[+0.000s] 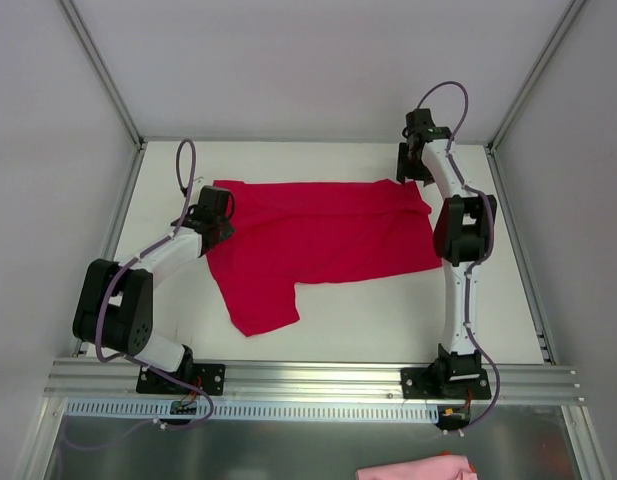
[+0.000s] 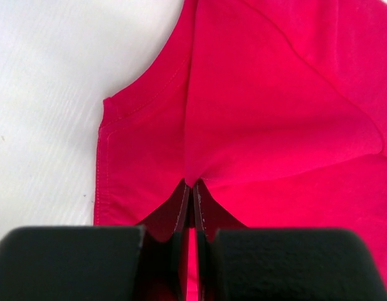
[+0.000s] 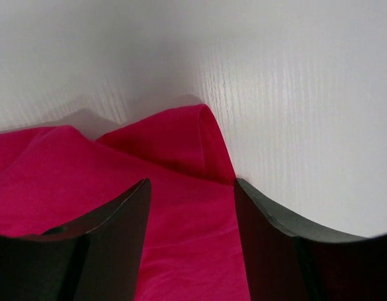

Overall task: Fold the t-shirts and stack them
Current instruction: Fold the flattened tshirt in 1/3 of the way

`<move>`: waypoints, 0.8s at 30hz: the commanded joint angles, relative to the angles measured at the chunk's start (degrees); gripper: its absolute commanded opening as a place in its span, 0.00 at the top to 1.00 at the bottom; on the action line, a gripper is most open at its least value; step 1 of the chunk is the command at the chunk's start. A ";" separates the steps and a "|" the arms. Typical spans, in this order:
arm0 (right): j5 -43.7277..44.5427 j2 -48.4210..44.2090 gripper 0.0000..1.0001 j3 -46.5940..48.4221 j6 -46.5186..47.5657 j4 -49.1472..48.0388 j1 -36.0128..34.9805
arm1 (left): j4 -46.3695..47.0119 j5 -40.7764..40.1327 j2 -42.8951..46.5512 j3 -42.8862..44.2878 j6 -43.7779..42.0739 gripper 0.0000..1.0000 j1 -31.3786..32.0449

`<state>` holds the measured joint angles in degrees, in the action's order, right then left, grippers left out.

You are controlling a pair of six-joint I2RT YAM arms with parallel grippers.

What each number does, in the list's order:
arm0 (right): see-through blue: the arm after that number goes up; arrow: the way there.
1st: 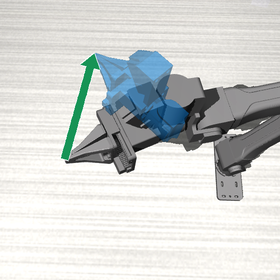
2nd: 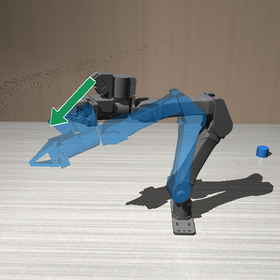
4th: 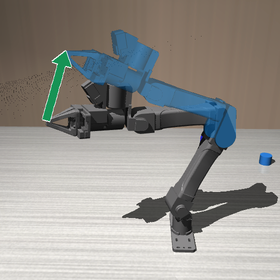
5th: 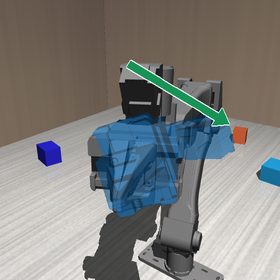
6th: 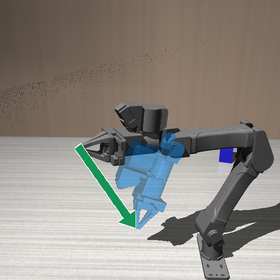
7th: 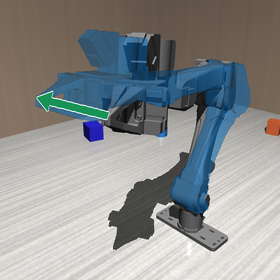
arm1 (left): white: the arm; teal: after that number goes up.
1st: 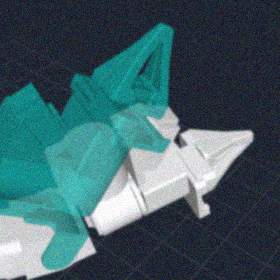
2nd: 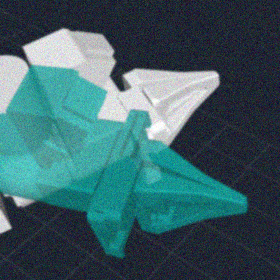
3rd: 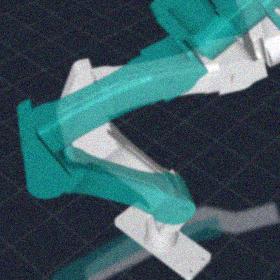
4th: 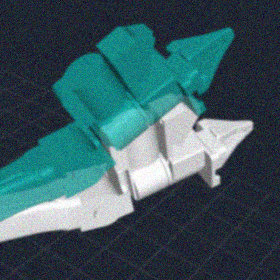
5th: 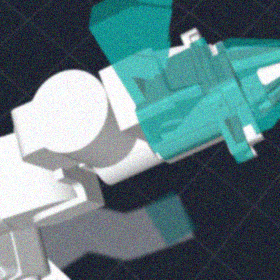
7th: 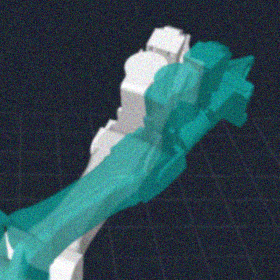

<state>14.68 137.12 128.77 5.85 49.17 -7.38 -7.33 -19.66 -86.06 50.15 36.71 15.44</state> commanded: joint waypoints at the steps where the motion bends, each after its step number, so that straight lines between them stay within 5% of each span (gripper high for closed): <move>1: -2.81 0.69 0.41 3.06 -1.36 -1.71 0.61 | 1.71 -0.11 3.35 -1.98 1.00 1.00 0.47; 12: -3.95 5.35 0.41 7.46 -1.98 -1.97 1.58 | 1.62 -0.47 5.99 -3.39 0.91 1.00 0.73; 18: -5.18 6.05 0.52 8.43 -3.12 -0.48 2.80 | 1.44 -0.20 6.34 -3.48 1.08 1.00 0.73; 24: -5.27 6.06 0.99 8.25 -3.74 -0.74 3.25 | 1.44 -0.29 6.34 -3.48 0.91 1.00 0.99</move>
<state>10.04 143.20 134.47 3.11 47.62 -4.47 -6.52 -19.66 -81.49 47.09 36.88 15.84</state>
